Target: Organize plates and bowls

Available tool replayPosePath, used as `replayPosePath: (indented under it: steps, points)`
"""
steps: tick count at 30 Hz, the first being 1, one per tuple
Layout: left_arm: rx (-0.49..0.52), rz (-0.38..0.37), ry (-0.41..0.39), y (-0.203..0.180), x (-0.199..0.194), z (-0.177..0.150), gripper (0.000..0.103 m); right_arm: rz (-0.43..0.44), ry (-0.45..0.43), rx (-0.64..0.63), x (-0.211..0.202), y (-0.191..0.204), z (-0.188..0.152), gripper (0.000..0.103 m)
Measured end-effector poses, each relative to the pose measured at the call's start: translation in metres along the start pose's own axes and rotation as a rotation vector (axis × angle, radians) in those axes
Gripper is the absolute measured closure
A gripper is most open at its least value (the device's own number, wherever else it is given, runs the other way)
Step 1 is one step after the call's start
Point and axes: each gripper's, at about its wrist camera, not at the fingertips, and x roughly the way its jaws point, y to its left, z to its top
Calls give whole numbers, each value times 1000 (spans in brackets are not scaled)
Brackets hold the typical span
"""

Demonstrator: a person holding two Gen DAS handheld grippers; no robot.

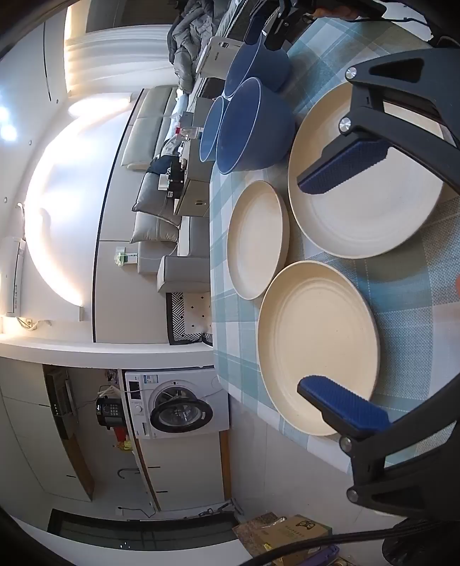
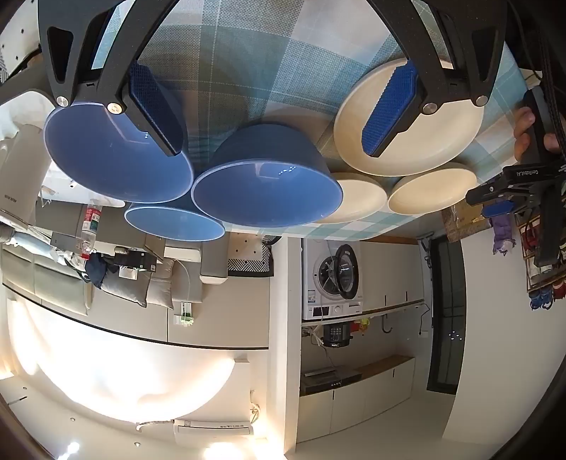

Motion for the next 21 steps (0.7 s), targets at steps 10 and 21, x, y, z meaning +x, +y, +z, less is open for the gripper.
replayPosePath:
  steps: [10,21]
  points:
    - [-2,0,6,0,0,0,0,3,6,-4,0,0,0,0]
    - [-2,-4,8,2,4,-1,0,2,11,-3,-1,0,0,0]
